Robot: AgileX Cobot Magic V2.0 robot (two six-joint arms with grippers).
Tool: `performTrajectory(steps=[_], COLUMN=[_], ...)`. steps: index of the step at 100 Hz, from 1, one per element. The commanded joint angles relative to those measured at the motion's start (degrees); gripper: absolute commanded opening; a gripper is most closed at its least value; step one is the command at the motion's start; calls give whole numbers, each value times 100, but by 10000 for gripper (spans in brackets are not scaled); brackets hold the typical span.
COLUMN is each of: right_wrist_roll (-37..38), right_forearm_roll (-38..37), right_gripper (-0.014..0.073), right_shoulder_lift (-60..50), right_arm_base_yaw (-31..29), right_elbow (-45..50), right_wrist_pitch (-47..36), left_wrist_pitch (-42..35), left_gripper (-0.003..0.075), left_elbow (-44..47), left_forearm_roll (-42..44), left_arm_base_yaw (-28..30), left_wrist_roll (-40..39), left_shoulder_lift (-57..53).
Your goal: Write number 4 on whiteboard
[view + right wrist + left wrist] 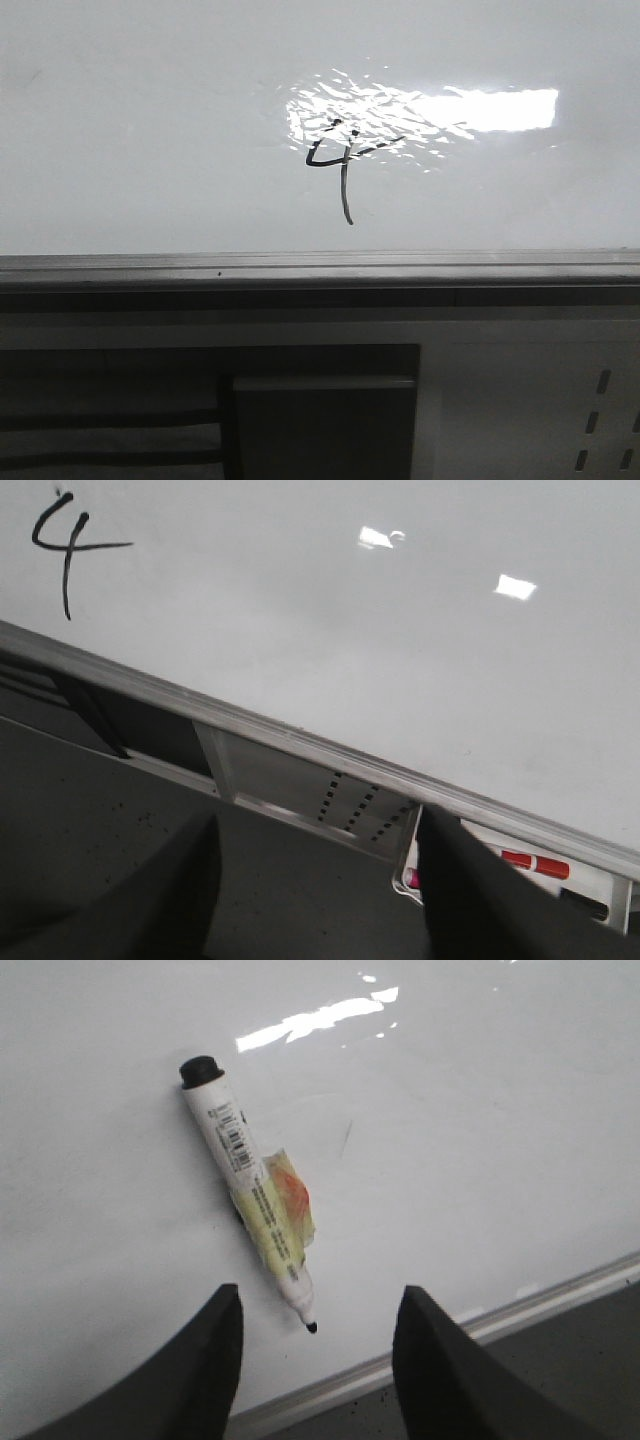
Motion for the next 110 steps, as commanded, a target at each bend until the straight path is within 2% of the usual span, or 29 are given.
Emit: performTrajectory(steps=[1, 17, 34, 46, 53, 63, 65, 110], right_wrist_roll=[293, 550, 571, 571, 571, 571, 571, 571], right_forearm_roll=[-169, -169, -169, -193, -222, -245, -245, -284], right_gripper=[384, 384, 364, 197, 62, -69, -71, -71], right_shoulder_lift=[-270, -1081, -1780, -1981, -2006, -2006, -2006, -2006], right_arm_base_yaw=[-33, -33, -33, -33, -33, -33, -33, -23], right_elbow=[78, 964, 1707, 1977, 2042, 2043, 2043, 2043], right_wrist_pitch=[-685, -1971, -2639, -2668, -2668, -2667, -2667, -2381], left_wrist_pitch=[-78, -799, -2067, -2887, -3287, -3722, -3795, -3830], left_gripper=[321, 304, 244, 171, 97, -4, -22, -20], left_elbow=[-83, 778, 1916, 2535, 2783, 3003, 3048, 3136], left_forearm_roll=[-33, -33, -279, -454, -611, -623, -623, -641], left_arm_base_yaw=[16, 16, 16, 16, 16, 16, 16, 16], left_wrist_roll=[-55, -188, -188, -188, -188, -188, -188, -200], left_shoulder_lift=[-487, -1584, -2338, -2503, -2512, -2512, -2512, -2512])
